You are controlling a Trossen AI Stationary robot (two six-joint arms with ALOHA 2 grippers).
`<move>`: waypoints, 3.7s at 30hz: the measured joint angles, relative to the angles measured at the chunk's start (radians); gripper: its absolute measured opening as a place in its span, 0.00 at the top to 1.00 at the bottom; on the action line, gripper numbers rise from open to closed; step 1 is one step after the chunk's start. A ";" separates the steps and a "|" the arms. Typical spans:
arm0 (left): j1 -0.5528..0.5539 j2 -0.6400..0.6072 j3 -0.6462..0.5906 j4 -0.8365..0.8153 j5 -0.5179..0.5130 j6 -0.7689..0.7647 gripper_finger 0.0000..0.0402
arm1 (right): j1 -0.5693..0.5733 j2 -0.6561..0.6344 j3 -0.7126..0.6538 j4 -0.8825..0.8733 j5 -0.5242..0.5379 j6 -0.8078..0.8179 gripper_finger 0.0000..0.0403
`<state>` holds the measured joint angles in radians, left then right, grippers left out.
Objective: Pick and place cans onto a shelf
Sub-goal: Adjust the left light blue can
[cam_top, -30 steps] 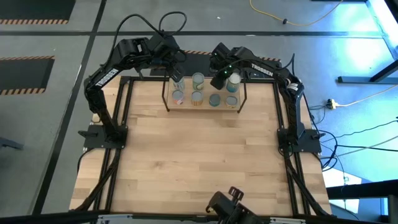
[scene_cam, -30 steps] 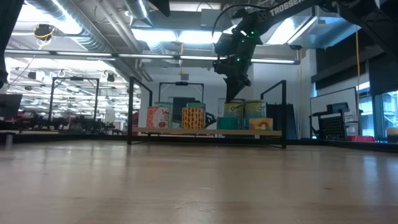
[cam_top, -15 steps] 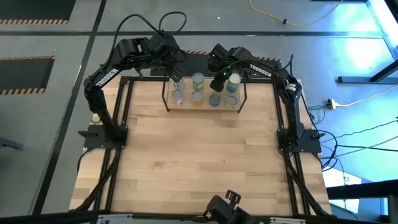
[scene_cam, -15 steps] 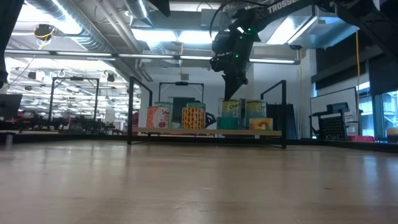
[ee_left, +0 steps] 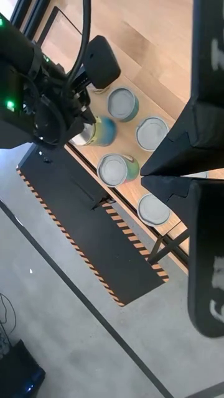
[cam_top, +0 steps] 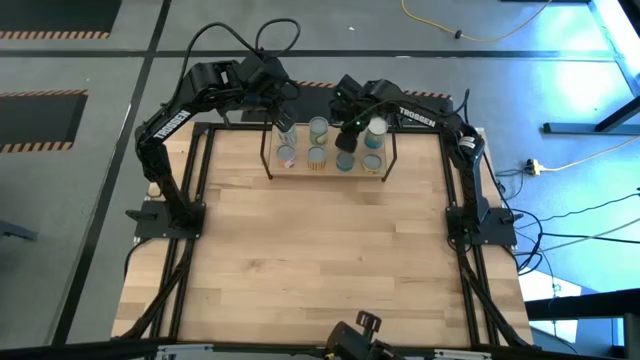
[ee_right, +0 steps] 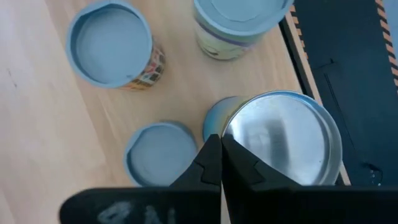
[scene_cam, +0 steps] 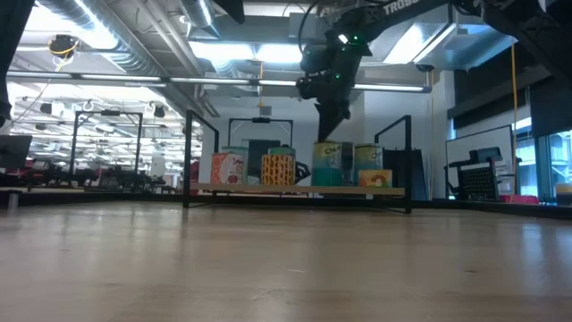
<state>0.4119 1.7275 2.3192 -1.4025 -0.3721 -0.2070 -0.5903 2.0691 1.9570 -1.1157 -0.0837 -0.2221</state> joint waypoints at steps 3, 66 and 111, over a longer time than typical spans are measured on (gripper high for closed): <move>0.000 0.000 0.000 0.000 0.000 0.000 1.00 | 0.000 -0.001 0.000 0.011 0.001 -0.007 1.00; 0.000 0.000 0.000 0.000 0.045 0.000 1.00 | 0.005 0.018 0.000 0.024 0.030 -0.049 0.96; 0.000 0.000 0.000 0.000 0.045 0.000 1.00 | 0.005 0.021 0.001 0.028 -0.015 -0.045 0.94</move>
<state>0.4122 1.7275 2.3196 -1.4025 -0.3273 -0.2066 -0.5858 2.0899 1.9575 -1.0873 -0.0990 -0.2672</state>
